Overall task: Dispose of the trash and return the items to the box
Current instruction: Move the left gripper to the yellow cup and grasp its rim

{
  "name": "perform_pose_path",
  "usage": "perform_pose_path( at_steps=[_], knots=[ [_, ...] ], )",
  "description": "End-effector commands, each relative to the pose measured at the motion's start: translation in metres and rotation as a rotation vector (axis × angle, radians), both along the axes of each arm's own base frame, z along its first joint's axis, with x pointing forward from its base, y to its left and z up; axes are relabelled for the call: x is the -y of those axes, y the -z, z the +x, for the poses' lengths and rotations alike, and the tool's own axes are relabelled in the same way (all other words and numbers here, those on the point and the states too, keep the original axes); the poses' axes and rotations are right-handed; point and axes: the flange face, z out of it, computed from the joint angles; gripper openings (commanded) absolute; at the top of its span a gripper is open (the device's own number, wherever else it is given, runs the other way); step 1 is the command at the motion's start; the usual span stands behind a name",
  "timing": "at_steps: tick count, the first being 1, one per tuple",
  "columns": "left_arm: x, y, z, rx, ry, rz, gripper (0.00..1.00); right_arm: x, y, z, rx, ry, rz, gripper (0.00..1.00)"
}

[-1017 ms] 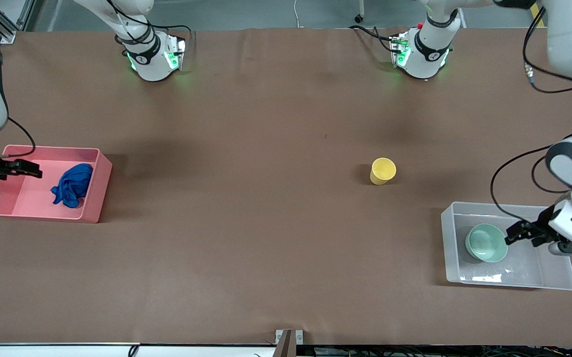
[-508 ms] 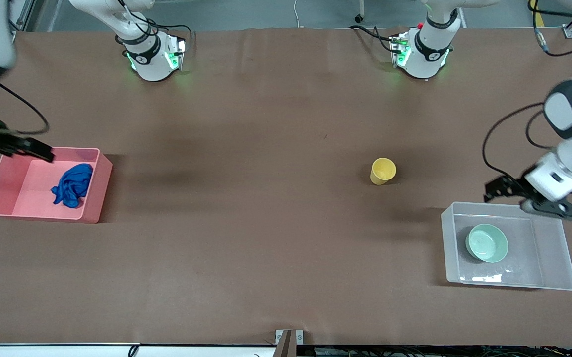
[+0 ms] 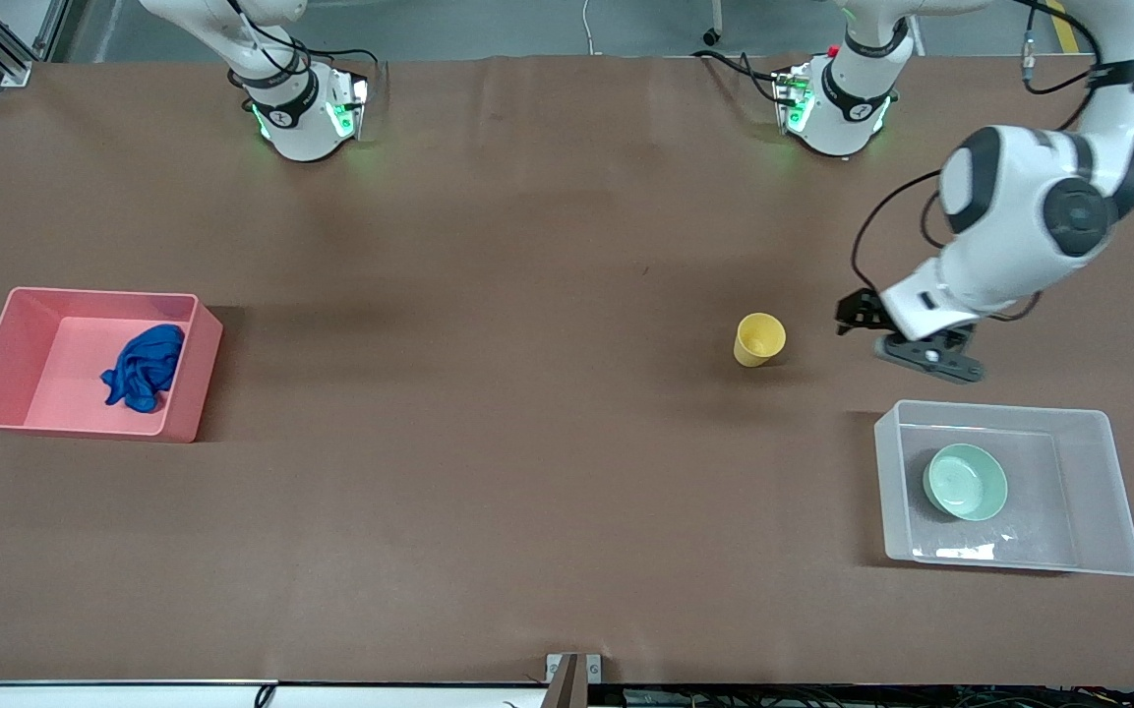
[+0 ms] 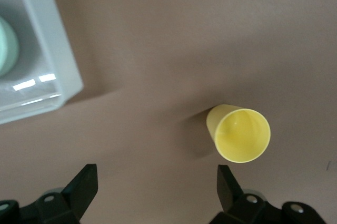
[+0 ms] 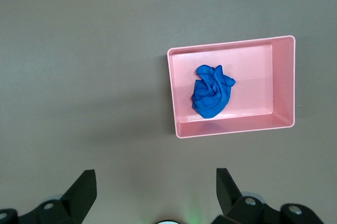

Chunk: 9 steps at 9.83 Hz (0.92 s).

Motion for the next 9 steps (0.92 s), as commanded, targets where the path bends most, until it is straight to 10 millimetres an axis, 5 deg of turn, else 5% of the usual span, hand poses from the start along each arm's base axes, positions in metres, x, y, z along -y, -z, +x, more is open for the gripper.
perform_pose_path(
  at_steps=[1,4,5,6,8,9],
  knots=[
    [0.024,0.057,-0.016,-0.021,0.004,0.025,1.0,-0.005,-0.002,-0.002,0.0,-0.016,0.017,1.0],
    [0.051,0.109,-0.021,-0.059,0.013,0.006,1.0,-0.017,-0.003,-0.001,-0.008,-0.046,-0.035,1.0],
    [0.057,0.128,-0.024,-0.077,0.025,0.003,0.93,-0.02,-0.003,0.0,-0.009,-0.052,-0.049,1.0],
    [0.059,0.136,-0.028,-0.094,0.031,0.003,0.78,-0.018,-0.004,-0.001,-0.007,-0.047,-0.05,1.0],
    [0.06,0.146,-0.029,-0.114,0.017,0.004,0.08,-0.013,-0.004,-0.001,-0.006,-0.047,-0.04,1.0],
    [0.06,0.146,-0.027,-0.11,0.008,0.003,0.0,-0.012,-0.004,-0.001,-0.006,-0.054,-0.04,1.0]
  ],
)
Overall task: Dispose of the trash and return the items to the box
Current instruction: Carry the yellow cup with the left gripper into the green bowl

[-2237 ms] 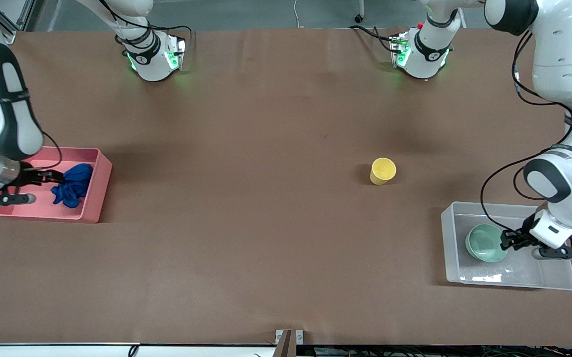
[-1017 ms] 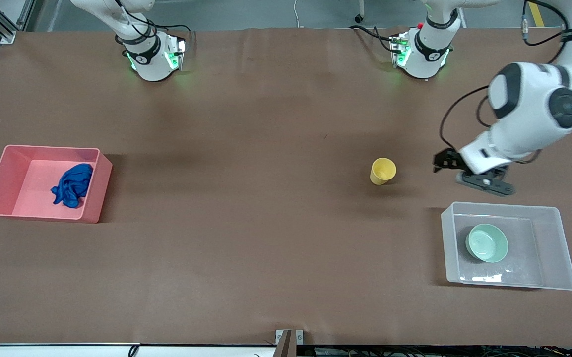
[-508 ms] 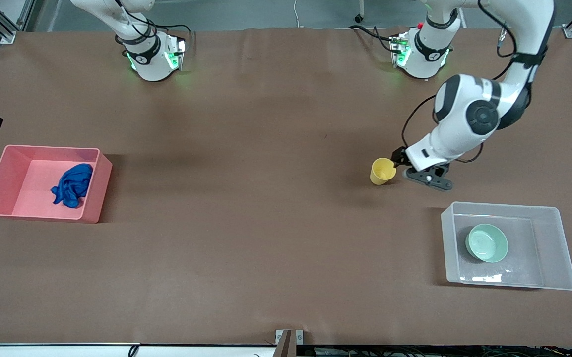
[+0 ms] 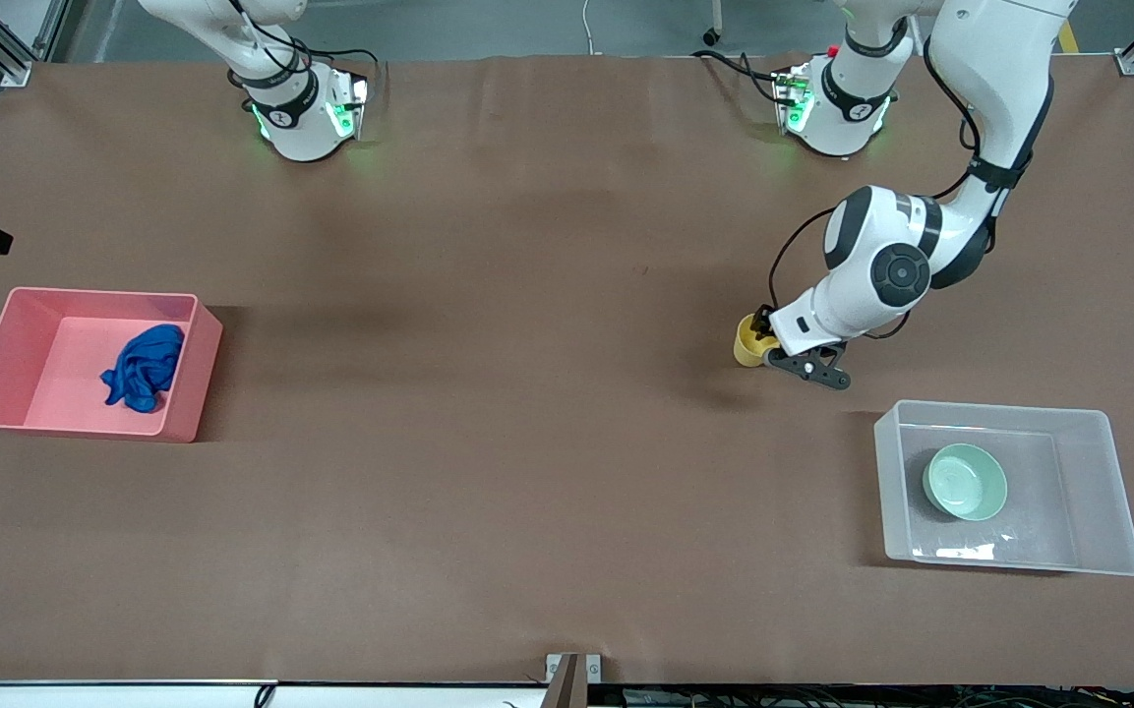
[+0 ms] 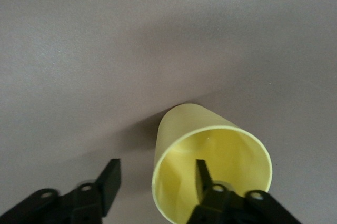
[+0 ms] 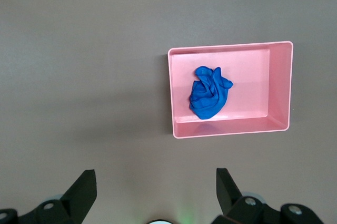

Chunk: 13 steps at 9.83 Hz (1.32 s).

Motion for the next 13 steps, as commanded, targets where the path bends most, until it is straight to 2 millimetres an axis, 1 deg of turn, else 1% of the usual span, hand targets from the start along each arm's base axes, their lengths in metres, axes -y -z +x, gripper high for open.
perform_pose_path(
  at_steps=[1,2,3,4,5,6,7,8,9,10,11,12,13],
  knots=[
    [0.005,0.012,0.001,0.004,-0.009,0.01,0.0,0.003,-0.003,-0.003,-0.001,-0.013,-0.002,1.0],
    [0.009,0.009,0.0,0.01,-0.002,0.008,0.0,0.003,-0.003,-0.003,0.0,-0.014,-0.002,1.0],
    [0.009,0.005,-0.001,0.01,0.0,0.011,0.0,0.005,-0.003,-0.003,0.0,-0.01,-0.001,1.0],
    [0.007,-0.01,0.001,0.023,0.005,0.014,0.0,0.005,-0.003,-0.003,0.0,-0.01,-0.001,1.0],
    [-0.001,-0.028,0.007,0.021,0.006,0.023,0.0,0.005,-0.003,-0.003,0.002,-0.011,-0.001,1.0],
    [-0.01,-0.046,0.02,0.02,-0.007,0.029,0.0,0.005,-0.003,-0.003,0.0,-0.01,-0.001,1.0],
    [-0.035,-0.071,0.046,0.02,-0.034,0.04,0.0,0.005,-0.003,-0.003,0.001,-0.012,0.001,1.0],
    [-0.058,-0.094,0.07,0.003,-0.003,0.042,0.01,0.007,-0.003,-0.004,0.002,-0.007,0.0,1.0],
    [-0.095,-0.11,0.096,0.018,0.009,0.044,0.01,0.007,-0.003,-0.004,0.002,-0.007,0.0,1.0],
    [-0.123,-0.117,0.115,0.045,-0.011,0.041,0.01,0.007,-0.003,-0.004,0.002,-0.007,0.0,1.0],
    [-0.147,-0.125,0.139,0.083,-0.049,0.055,0.01,0.007,-0.003,-0.004,0.002,-0.007,0.0,1.0],
    [-0.171,-0.12,0.161,0.102,-0.082,0.076,0.01,0.007,-0.003,-0.004,0.002,-0.007,0.0,1.0],
    [-0.197,-0.102,0.181,0.103,-0.114,0.102,0.01,0.007,-0.003,-0.004,0.002,-0.007,0.0,1.0]
  ],
)
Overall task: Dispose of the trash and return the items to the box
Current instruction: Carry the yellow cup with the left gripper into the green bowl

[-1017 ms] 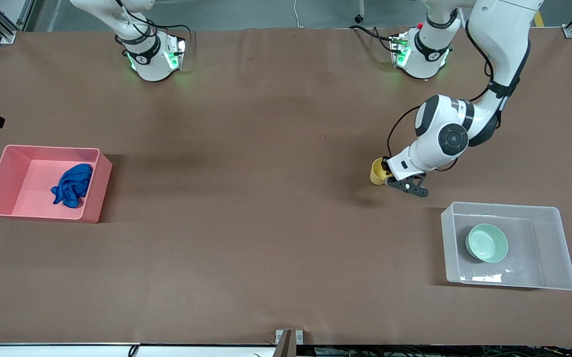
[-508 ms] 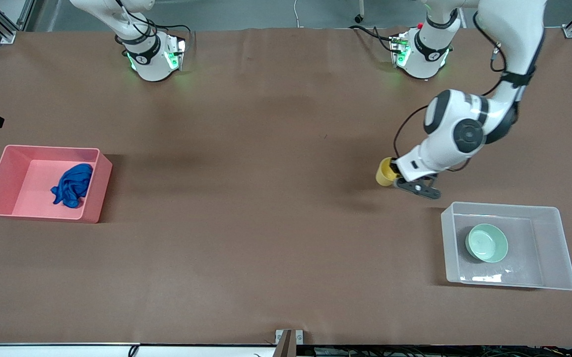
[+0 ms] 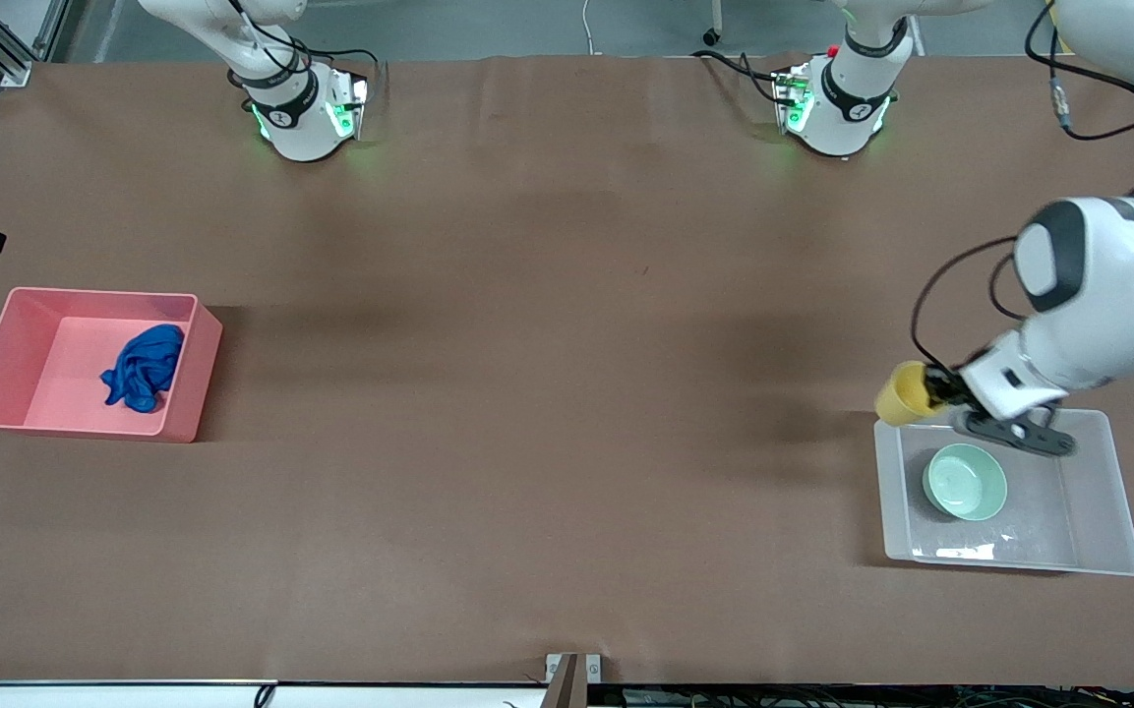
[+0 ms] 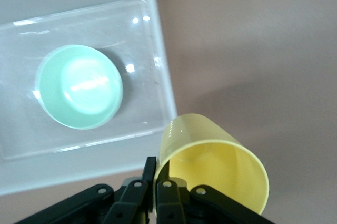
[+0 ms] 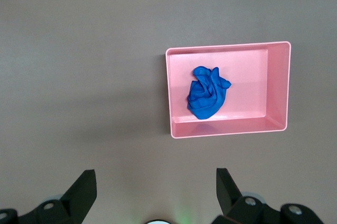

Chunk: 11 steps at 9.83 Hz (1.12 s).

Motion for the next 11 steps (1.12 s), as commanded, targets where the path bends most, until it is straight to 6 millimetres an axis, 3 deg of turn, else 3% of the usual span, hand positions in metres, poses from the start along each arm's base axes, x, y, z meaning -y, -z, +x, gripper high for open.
perform_pose_path(
  at_steps=[1,3,6,7,8,9,10,11],
  knots=[
    [-0.042,0.062,0.042,-0.043,-0.046,0.059,0.01,0.003,-0.003,-0.003,0.004,-0.005,0.0,1.0],
    [-0.076,0.08,0.051,-0.045,-0.076,0.095,0.01,0.002,-0.003,-0.003,0.001,-0.006,0.0,1.0],
    [-0.102,0.116,0.056,0.003,-0.093,0.111,0.01,0.003,-0.003,-0.003,0.002,-0.006,0.0,1.0],
    [-0.102,0.122,0.056,0.009,-0.099,0.106,0.05,0.004,-0.003,-0.003,0.002,-0.005,0.0,1.0],
    [-0.099,0.124,0.055,0.009,-0.125,0.074,0.35,0.003,-0.003,-0.003,0.001,-0.006,0.0,1.0],
    [-0.101,0.12,0.054,0.012,-0.134,0.067,0.82,0.003,-0.002,-0.003,-0.002,-0.006,0.001,1.0],
    [-0.104,0.099,0.057,0.044,-0.135,0.066,1.0,0.003,-0.002,-0.003,-0.002,-0.006,0.001,1.0],
    [-0.096,0.068,0.06,0.087,-0.13,0.061,1.0,0.003,-0.003,-0.003,-0.001,-0.006,0.001,1.0]
  ],
)
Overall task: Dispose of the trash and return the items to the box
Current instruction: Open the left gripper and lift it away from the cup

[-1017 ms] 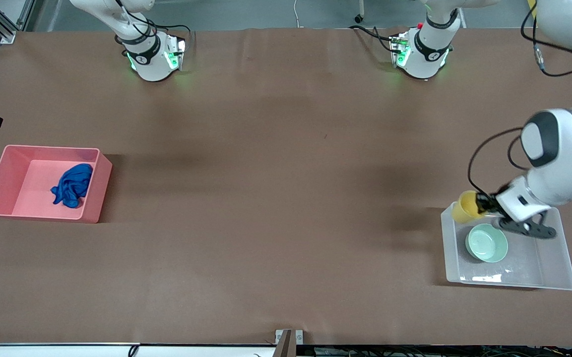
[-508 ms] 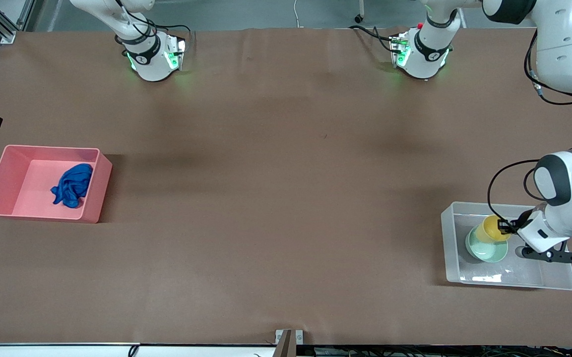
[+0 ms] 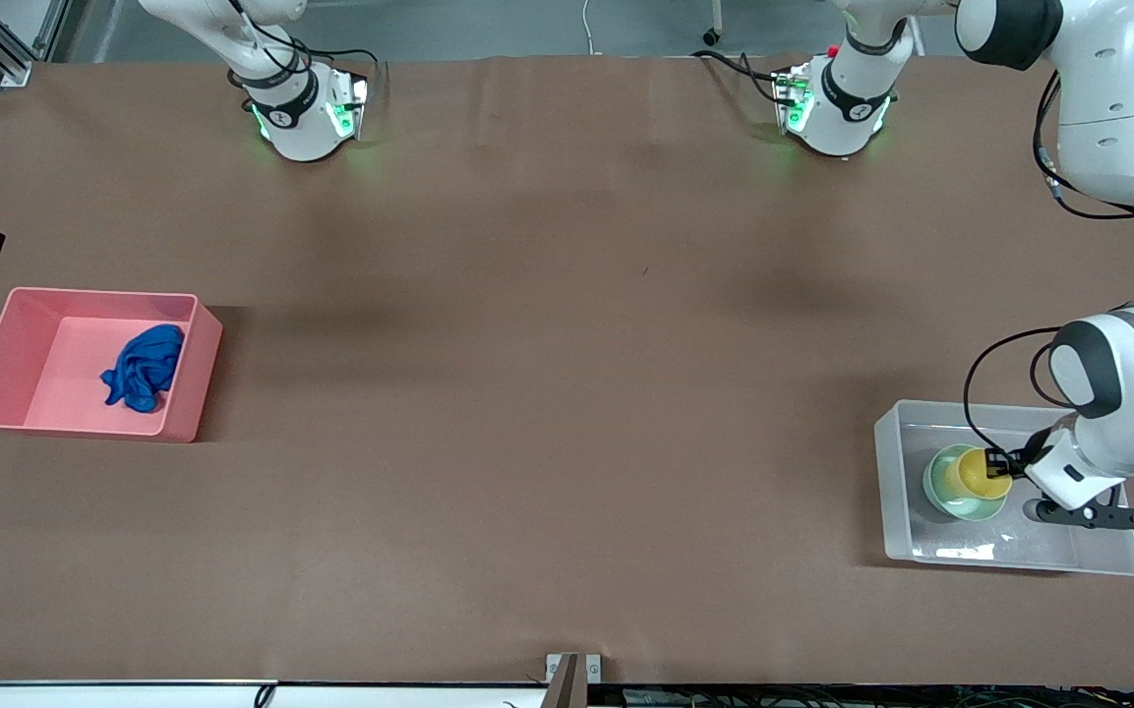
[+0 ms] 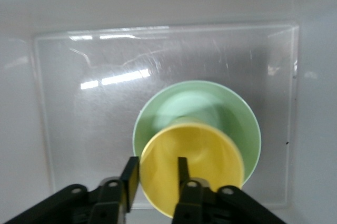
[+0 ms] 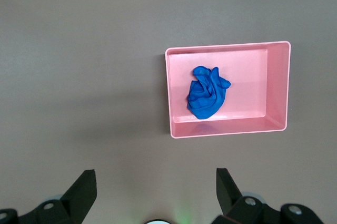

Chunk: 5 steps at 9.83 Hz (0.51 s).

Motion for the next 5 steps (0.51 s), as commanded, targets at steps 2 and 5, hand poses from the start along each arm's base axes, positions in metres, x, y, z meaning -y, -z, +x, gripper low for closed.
perform_pose_path(
  at_steps=[2,5],
  knots=[
    [0.014,-0.092,-0.006,0.095,0.025,-0.021,1.0,0.002,-0.003,-0.003,0.001,-0.006,0.0,1.0],
    [0.053,-0.189,-0.054,0.043,0.057,-0.075,1.0,0.002,-0.002,-0.003,-0.001,-0.006,0.0,1.0]
  ],
)
